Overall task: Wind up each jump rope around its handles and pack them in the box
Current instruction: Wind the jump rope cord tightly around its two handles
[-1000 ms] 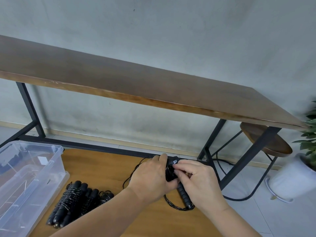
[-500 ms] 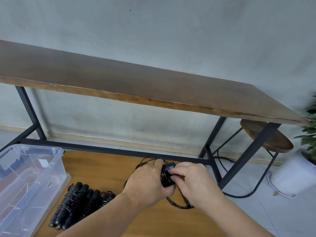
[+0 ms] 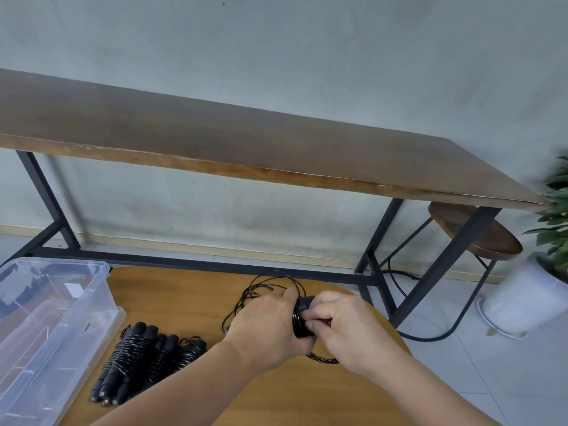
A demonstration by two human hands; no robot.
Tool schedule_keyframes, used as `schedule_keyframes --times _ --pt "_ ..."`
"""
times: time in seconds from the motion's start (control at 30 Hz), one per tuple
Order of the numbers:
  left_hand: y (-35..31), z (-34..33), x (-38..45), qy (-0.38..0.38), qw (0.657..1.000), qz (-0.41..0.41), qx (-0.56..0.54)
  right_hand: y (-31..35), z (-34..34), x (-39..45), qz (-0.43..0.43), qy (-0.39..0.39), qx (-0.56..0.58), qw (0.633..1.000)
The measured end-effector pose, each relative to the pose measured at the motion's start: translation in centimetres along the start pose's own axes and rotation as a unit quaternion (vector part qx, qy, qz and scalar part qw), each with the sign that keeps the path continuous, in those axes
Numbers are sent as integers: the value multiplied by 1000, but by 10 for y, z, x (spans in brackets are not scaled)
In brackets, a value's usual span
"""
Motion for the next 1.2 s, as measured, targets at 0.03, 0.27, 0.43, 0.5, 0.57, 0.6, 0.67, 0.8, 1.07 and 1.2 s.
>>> schedule_keyframes --times 0.03,0.27,0.43,0.5,0.57,0.6,0.67,0.8,1.07,1.2 --pt "1 -1 0 -3 1000 0 0 -2 -3 0 1 10 -1 1000" --pt "5 -2 -1 -13 1000 -3 -10 -12 -5 -2 -23 -43 79 996" --pt "10 5 1 -3 1000 -10 -4 -11 -7 2 -42 -89 106 990" --pt "10 4 2 -3 1000 -8 -9 -6 -10 1 -24 -92 72 993" --pt "7 7 2 -2 1000 1 -21 5 -9 -2 16 -123 15 992" --pt "6 8 2 -3 1000 3 -25 12 -8 -5 33 -141 -16 989" --pt "7 12 3 -7 1000 5 -26 25 -9 -4 42 -147 -57 987" --pt "8 17 5 -11 1000 6 -23 30 -13 -6 -36 -118 2 992" --pt "15 12 11 -7 998 35 -43 19 -15 3 -105 -81 135 982" --pt "33 12 19 -12 996 67 -50 9 -32 9 -136 -47 310 940"
Point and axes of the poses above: each hand's wrist, its own x-axis towards the middle knuckle, its own z-axis out of the back of the hand, y = z × x, the point moved 6 cm from there along x, towards the middle knuckle, and after that the axes turned 13 degrees about z, right-handed, at the moved point
